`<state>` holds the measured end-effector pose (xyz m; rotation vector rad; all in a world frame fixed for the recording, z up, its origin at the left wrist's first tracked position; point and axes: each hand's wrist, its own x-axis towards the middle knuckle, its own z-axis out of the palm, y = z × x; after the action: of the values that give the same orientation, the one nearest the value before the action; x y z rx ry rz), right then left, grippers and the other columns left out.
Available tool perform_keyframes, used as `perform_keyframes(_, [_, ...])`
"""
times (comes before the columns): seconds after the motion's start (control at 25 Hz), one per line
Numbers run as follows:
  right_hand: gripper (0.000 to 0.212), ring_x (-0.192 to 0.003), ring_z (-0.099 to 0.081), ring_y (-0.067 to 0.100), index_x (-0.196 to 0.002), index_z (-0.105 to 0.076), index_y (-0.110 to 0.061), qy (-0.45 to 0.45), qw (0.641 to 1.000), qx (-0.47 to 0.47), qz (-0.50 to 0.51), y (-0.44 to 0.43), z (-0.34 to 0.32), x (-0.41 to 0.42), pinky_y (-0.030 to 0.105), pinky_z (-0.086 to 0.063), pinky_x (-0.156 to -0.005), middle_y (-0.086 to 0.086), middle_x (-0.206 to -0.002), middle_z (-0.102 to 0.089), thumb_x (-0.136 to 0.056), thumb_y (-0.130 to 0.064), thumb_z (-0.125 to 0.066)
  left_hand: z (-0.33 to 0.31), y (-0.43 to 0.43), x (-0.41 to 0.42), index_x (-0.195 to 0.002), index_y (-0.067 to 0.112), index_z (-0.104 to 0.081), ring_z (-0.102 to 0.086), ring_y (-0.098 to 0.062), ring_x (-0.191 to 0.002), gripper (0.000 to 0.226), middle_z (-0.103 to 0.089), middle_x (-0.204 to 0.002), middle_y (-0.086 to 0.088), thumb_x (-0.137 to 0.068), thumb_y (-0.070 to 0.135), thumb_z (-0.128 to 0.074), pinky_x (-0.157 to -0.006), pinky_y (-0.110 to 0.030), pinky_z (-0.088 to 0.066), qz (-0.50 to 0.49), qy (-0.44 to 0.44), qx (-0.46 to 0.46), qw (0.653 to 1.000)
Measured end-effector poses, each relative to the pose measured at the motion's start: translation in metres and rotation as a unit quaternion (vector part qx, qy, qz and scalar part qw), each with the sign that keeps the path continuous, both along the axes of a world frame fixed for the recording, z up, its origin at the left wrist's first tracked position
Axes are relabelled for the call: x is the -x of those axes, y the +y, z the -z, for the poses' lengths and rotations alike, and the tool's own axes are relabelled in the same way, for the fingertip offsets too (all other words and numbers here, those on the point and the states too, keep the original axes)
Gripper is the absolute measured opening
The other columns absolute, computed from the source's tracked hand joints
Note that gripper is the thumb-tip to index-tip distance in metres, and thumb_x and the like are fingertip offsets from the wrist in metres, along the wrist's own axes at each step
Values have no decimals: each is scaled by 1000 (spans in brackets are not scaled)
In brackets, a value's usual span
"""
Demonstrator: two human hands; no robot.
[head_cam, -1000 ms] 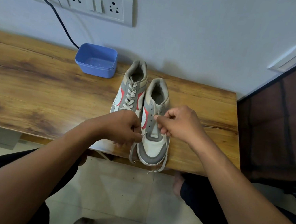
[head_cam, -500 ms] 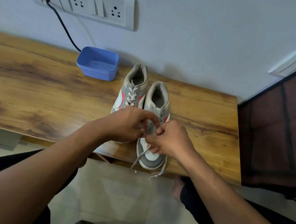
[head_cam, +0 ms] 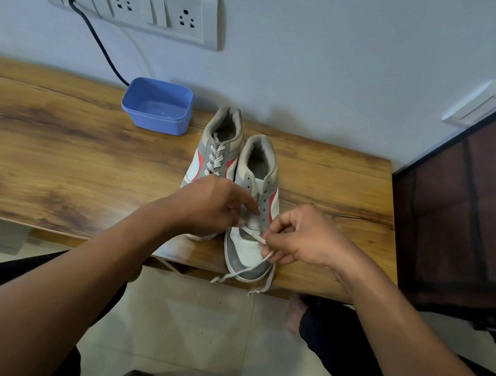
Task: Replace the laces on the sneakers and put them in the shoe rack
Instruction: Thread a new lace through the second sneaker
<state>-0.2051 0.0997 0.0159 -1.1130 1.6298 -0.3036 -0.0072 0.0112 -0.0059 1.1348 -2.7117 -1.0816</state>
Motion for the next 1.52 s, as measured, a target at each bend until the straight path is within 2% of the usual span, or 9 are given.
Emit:
perform_keyframes(0.12, [9, -74, -76, 15, -89, -75, -4, -46, 999, 15, 19, -1, 3, -10, 30, -62, -74, 8, -82, -80, -95, -9, -70, -5, 2, 1, -104, 31, -78, -59, 5, -78, 15, -70, -88, 14, -90, 26, -76, -65, -7, -39, 32, 38, -43, 998])
perform_keyframes(0.24, [10, -69, -75, 14, -92, -74, 2, -50, 998, 6, 26, 1, 6, -7, 34, -63, -76, 10, -77, -79, -96, -3, -66, -1, -6, -5, -92, 25, -80, -63, -3, -84, 4, -73, -89, 12, -90, 24, -77, -71, -18, -42, 24, 11, -51, 998])
perform_keyframes(0.6, [8, -72, -76, 19, -97, -75, 2, -73, 997, 13, 28, -4, 2, 6, 39, -65, -78, 15, -81, -79, -94, 1, -67, -9, -8, -7, -76, 28, -75, -60, -3, -74, 13, -68, -75, 13, -89, 30, -77, -68, -17, -43, 60, 1, -101, 993])
perform_keyframes(0.72, [9, -75, -76, 20, -99, -75, 3, -31, 999, -12, -11, -2, 1, 20, 37, -65, -78, 12, -80, -80, -93, 2, -68, -3, -17, -19, -82, 25, -77, -63, -6, -81, 12, -70, -82, 12, -88, 36, -77, -72, -28, -49, 45, -56, -97, 993])
perform_keyframes(0.92, [11, -78, -77, 19, -97, -75, 3, -92, 995, 30, 13, -6, -1, 11, 31, -63, -74, 17, -86, -79, -93, 5, -65, -12, -1, 2, -86, 26, -78, -59, -1, -70, 9, -68, -75, 13, -90, 34, -76, -61, -11, -40, 55, 39, -102, 992])
perform_keyframes(1.08, [10, -76, -77, 20, -101, -75, 2, -62, 998, 15, 9, -7, -9, 29, 26, -61, -69, 15, -85, -80, -95, 3, -67, -11, -20, -17, -90, 24, -80, -60, -2, -78, 13, -68, -81, 19, -89, 36, -76, -66, -13, -40, 44, -66, -87, 993])
perform_keyframes(1.24, [7, -75, -76, 20, -99, -75, 1, -109, 994, 22, 5, -8, -11, 17, 30, -61, -69, 17, -88, -80, -95, -1, -70, -12, 3, 4, -90, 23, -79, -63, -3, -72, 13, -73, -81, 10, -88, 35, -78, -66, -15, -43, 31, 78, -124, 989])
perform_keyframes(1.44, [8, -71, -73, 20, -100, -77, 0, -110, 994, 14, -3, -8, -15, 37, 28, -61, -66, 16, -85, -79, -92, -1, -75, -22, -19, -21, -84, 22, -81, -64, -2, -73, 12, -75, -77, 8, -90, 31, -77, -68, -11, -42, 76, -17, -162, 984])
perform_keyframes(1.52, [10, -70, -72, 19, -102, -76, 1, -130, 991, 12, -20, -5, -16, 31, 28, -61, -65, 16, -85, -78, -92, -1, -76, -20, -10, -16, -89, 21, -81, -63, -1, -69, 15, -75, -77, 8, -88, 35, -77, -68, -15, -44, 68, 14, -186, 980])
